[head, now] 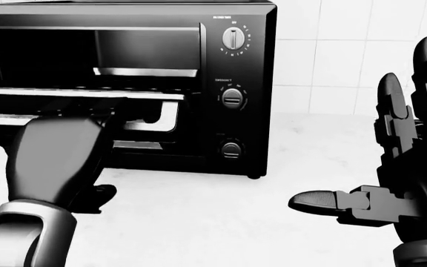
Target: Open the toaster oven door.
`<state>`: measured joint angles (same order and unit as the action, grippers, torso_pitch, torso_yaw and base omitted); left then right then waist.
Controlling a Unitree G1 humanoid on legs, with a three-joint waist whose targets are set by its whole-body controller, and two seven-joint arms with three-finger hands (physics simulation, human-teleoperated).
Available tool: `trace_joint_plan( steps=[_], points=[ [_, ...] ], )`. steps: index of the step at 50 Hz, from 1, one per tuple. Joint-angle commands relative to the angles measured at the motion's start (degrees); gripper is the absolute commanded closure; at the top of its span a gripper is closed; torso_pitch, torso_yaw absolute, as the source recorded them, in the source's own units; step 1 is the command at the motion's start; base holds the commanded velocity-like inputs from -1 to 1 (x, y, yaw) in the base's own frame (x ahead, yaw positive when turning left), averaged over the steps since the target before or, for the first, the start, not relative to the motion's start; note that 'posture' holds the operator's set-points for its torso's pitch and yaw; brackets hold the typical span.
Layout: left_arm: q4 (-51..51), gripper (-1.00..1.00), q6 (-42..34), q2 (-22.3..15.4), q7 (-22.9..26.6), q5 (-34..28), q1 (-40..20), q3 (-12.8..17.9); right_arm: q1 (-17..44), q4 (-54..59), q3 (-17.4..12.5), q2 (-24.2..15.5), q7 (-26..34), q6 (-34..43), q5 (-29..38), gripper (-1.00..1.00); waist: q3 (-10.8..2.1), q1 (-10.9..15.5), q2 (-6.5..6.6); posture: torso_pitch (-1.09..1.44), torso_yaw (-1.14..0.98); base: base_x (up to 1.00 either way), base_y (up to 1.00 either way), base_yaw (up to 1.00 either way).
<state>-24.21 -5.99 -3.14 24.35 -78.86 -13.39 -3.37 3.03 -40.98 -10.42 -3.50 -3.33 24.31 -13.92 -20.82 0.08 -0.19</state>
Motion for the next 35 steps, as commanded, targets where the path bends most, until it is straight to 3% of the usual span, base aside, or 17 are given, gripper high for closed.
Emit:
trace_joint_plan(
  steps=[1,8,11,21,24,26,28,30,31,32,35],
  points=[
    [-2.5,-0.25,-0.4,0.2,0.7,-1.0,-0.2,0.3,1.2,-1.2,0.0,-0.2,0.2,-1.5,0.0,-1.00,0.56,0.1,-0.13,-0.57,0.00,0.00,0.00,0.00],
    [-6.5,-0.27,0.4,0.8,1.1,-1.2,3.8,0.1,1.1,-1.2,0.1,-0.2,0.2,-1.5,0.0,-1.00,1.29,0.6,-0.46,-0.57,0.00,0.00,0.00,0.00],
    [-8.6,-0.40,0.8,1.1,2.4,-1.5,4.9,-0.3,1.2,-1.2,0.1,-0.2,0.2,-1.5,0.1,-1.00,1.52,0.7,-0.53,-0.57,0.00,0.00,0.00,0.00],
    [-13.5,-0.46,2.9,1.5,6.2,0.6,9.9,-0.6,1.1,-1.5,-0.1,-0.2,0.0,-1.3,-0.2,-1.00,1.80,0.3,-0.34,-0.57,0.00,0.00,0.00,0.00],
    [-14.7,-0.43,3.5,1.5,7.2,0.8,11.5,-0.7,1.1,-1.5,-0.1,-0.2,0.0,-1.3,-0.2,-1.00,1.79,0.1,0.35,-0.57,0.00,0.00,0.00,0.00],
    [-15.7,-0.41,4.0,1.3,8.0,0.8,13.1,-0.5,1.1,-1.6,-0.2,-0.2,0.0,-1.2,-0.3,-1.00,1.83,0.0,1.61,-0.57,0.00,0.00,0.00,0.00],
    [-15.6,-0.36,4.7,0.9,8.0,1.0,14.6,0.1,1.1,-1.9,-0.2,-0.2,-0.1,-1.0,-0.3,-1.00,1.00,0.0,2.63,-0.57,0.00,0.00,0.00,0.00],
    [-15.7,-0.33,5.3,0.7,8.0,1.4,15.9,0.7,1.2,-1.9,-0.3,-0.3,-0.1,-0.9,-0.4,-1.00,1.89,1.1,3.69,-0.57,0.00,0.00,0.00,0.00],
    [-15.8,-0.33,5.7,0.6,8.1,1.5,16.8,0.8,1.2,-1.9,-0.3,-0.3,-0.2,-0.8,-0.4,-1.00,1.81,1.2,2.87,-0.57,0.00,0.00,0.00,0.00],
    [-15.9,-0.33,5.8,0.6,8.2,1.5,16.9,0.8,1.2,-1.9,-0.3,-0.3,-0.2,-0.8,-0.4,-1.00,1.55,1.1,2.96,-0.57,0.00,0.00,0.00,0.00],
    [-17.2,-0.35,7.4,0.3,8.9,2.3,20.4,1.2,1.3,-1.8,-0.5,-0.3,-0.2,-0.9,-0.5,-1.00,-0.15,1.2,1.19,-0.57,0.00,0.00,0.00,0.00]
  ],
)
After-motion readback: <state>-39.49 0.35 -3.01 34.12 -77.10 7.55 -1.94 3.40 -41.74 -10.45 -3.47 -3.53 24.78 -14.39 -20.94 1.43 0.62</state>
